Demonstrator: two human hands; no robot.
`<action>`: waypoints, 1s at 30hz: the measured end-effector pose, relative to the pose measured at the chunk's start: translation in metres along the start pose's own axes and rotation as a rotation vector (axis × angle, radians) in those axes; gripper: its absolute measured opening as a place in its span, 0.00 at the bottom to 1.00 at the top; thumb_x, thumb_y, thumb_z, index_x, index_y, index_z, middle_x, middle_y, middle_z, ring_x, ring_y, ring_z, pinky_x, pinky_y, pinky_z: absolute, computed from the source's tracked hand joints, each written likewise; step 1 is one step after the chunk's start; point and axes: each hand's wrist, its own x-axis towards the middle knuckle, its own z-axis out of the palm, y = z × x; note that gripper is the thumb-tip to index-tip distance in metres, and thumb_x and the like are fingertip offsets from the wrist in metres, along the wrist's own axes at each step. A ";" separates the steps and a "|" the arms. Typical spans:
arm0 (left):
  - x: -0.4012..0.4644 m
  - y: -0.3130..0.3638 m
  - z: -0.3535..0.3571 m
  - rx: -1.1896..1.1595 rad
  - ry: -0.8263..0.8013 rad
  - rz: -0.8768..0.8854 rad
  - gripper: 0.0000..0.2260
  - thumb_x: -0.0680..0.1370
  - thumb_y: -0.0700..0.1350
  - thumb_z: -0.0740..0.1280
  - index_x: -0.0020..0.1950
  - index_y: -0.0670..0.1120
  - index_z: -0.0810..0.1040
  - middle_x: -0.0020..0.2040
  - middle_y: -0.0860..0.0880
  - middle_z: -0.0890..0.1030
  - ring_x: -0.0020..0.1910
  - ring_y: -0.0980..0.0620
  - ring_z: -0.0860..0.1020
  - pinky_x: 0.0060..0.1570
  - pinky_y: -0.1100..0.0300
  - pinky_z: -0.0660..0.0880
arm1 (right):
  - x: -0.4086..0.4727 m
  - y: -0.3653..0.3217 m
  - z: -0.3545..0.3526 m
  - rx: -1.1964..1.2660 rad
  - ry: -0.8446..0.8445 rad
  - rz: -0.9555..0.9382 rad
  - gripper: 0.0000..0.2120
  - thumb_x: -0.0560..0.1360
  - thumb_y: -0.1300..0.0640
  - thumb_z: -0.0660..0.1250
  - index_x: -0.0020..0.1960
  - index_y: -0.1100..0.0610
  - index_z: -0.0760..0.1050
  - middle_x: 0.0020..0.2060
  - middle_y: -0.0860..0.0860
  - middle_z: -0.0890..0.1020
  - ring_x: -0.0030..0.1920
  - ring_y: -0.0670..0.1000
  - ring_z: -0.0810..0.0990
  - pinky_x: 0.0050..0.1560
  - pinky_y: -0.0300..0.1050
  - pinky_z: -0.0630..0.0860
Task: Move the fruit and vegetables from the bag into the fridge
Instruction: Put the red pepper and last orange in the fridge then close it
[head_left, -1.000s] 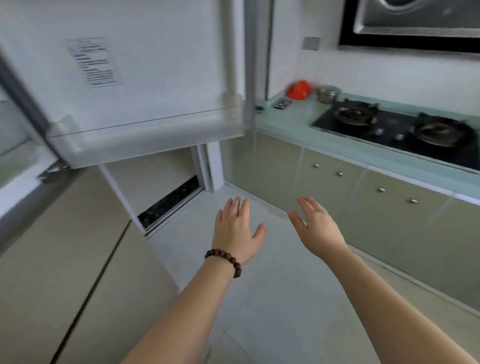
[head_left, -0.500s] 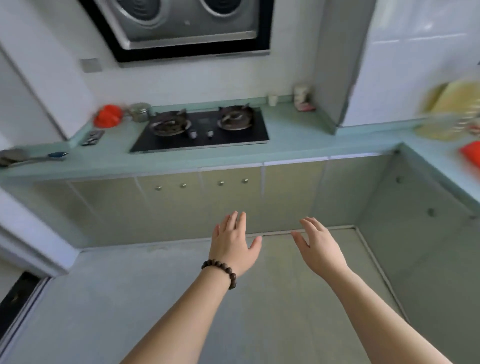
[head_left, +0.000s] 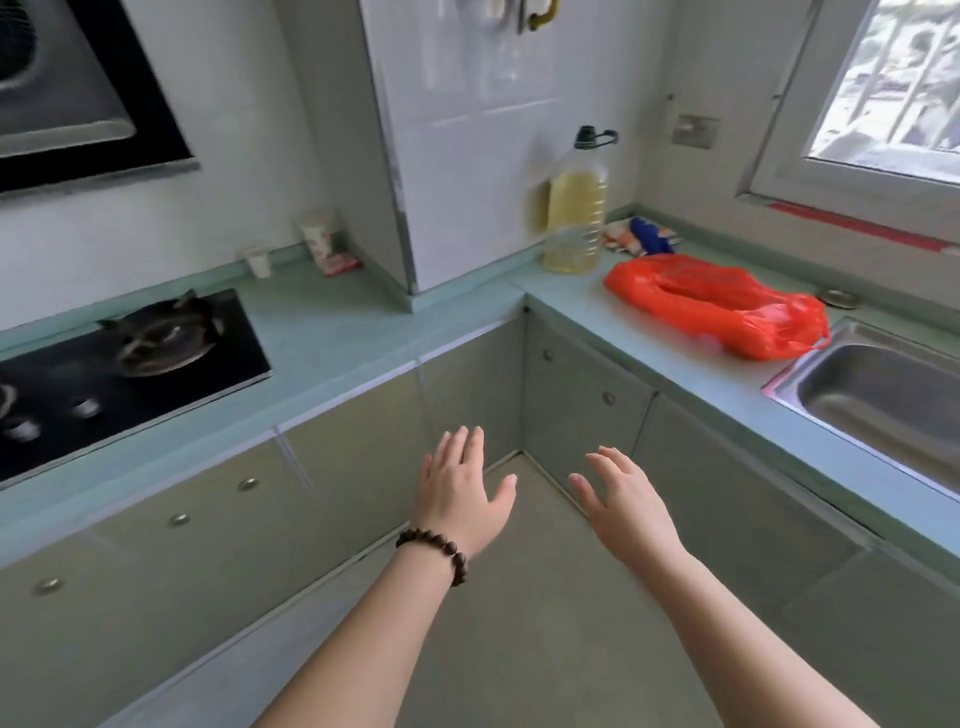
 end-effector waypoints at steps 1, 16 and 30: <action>0.013 0.004 0.004 -0.008 -0.015 0.020 0.32 0.78 0.59 0.57 0.77 0.46 0.53 0.78 0.48 0.55 0.77 0.50 0.51 0.74 0.51 0.51 | 0.008 0.005 -0.002 -0.001 0.008 0.026 0.24 0.79 0.44 0.55 0.71 0.54 0.65 0.73 0.48 0.62 0.74 0.48 0.57 0.68 0.44 0.61; 0.264 0.009 0.042 0.005 -0.200 0.359 0.32 0.78 0.60 0.54 0.77 0.47 0.51 0.78 0.48 0.54 0.77 0.50 0.50 0.75 0.51 0.49 | 0.198 0.018 0.010 -0.022 0.184 0.339 0.24 0.79 0.44 0.56 0.71 0.54 0.65 0.74 0.49 0.62 0.74 0.48 0.56 0.69 0.45 0.61; 0.426 0.079 0.090 -0.038 -0.359 0.651 0.32 0.78 0.60 0.54 0.77 0.46 0.51 0.78 0.47 0.54 0.77 0.50 0.50 0.75 0.51 0.48 | 0.294 0.066 -0.013 -0.020 0.315 0.648 0.23 0.79 0.47 0.58 0.70 0.57 0.66 0.71 0.51 0.65 0.72 0.50 0.60 0.68 0.44 0.61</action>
